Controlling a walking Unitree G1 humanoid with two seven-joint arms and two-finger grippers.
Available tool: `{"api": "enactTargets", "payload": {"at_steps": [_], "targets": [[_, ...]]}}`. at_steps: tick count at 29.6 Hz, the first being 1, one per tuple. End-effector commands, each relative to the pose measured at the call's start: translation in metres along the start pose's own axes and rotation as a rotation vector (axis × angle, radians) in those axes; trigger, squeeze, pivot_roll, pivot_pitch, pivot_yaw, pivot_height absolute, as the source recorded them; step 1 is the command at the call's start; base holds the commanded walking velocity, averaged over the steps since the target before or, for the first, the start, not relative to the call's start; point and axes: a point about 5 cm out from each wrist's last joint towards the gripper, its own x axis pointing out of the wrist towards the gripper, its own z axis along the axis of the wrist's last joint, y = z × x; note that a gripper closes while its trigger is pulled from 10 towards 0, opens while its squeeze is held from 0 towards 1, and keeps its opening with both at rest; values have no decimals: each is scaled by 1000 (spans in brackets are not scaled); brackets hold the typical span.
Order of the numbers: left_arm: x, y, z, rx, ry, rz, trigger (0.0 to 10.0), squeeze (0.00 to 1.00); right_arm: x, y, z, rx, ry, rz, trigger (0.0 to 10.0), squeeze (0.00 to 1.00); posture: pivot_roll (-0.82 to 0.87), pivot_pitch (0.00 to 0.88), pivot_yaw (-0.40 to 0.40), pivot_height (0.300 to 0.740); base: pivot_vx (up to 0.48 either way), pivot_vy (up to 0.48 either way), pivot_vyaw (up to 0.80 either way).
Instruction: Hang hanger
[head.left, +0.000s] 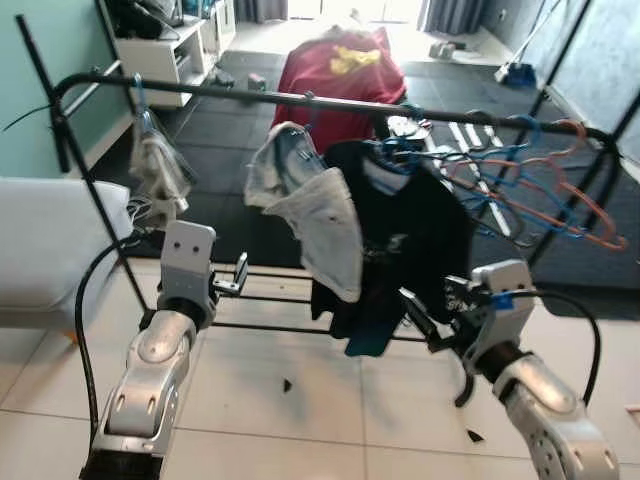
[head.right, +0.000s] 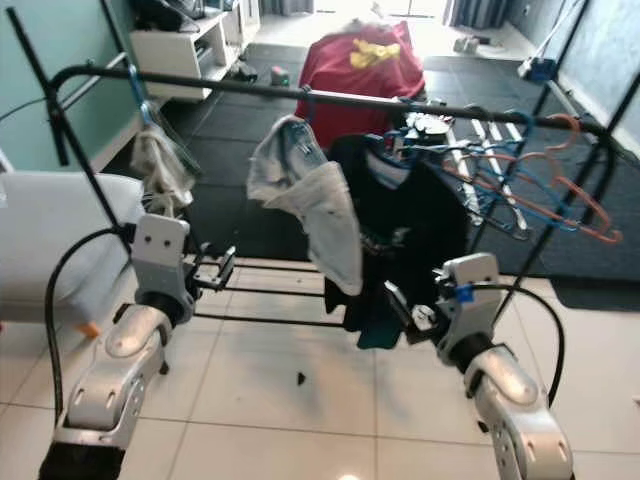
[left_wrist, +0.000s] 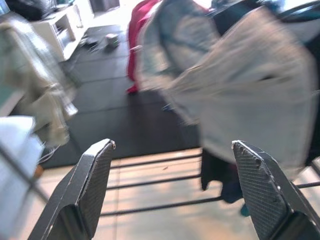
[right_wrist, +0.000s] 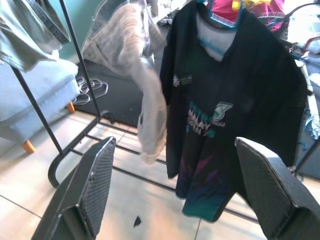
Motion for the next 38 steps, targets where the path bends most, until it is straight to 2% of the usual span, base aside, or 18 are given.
{"api": "enactTargets", "payload": {"at_steps": [1, 3, 13, 20, 24, 27, 35, 38], "targets": [[-1, 0, -4, -10, 16, -14, 10000, 0, 1, 2, 2, 14, -15, 34, 10000, 0, -53, 83, -86, 740, 0, 0, 0], [-2, -2, -5, -7, 19, -31, 10000, 0, 5, 5, 10, 8, -35, 70, 10000, 0, -53, 80, -86, 740, 133, 0, 0], [-3, -7, -6, -12, 14, -49, 10000, 0, 9, 12, 20, 6, -73, 133, 10000, 0, -56, 77, -85, 740, 358, 0, 0], [-2, -6, -2, -13, -12, -58, 10000, 0, 11, 30, 42, 91, -166, 251, 10000, 0, -55, 84, -81, 740, 424, 0, 0], [-2, -6, 1, -14, -23, -58, 10000, 0, 11, 36, 48, 111, -193, 289, 10000, 0, -56, 85, -81, 740, 440, 0, 0], [-1, -6, 3, -18, -33, -60, 10000, 0, 10, 45, 53, 107, -207, 346, 10000, 0, -57, 86, -80, 740, 440, 0, 763], [-2, -7, 3, -21, -35, -65, 10000, 0, 11, 46, 53, 107, -194, 322, 10000, 0, -58, 90, -79, 740, 442, 0, 239], [-1, -7, 3, -25, -38, -66, 10000, 0, 13, 43, 50, 73, -166, 287, 10000, 0, -61, 90, -77, 740, 429, 0, 0]]}}
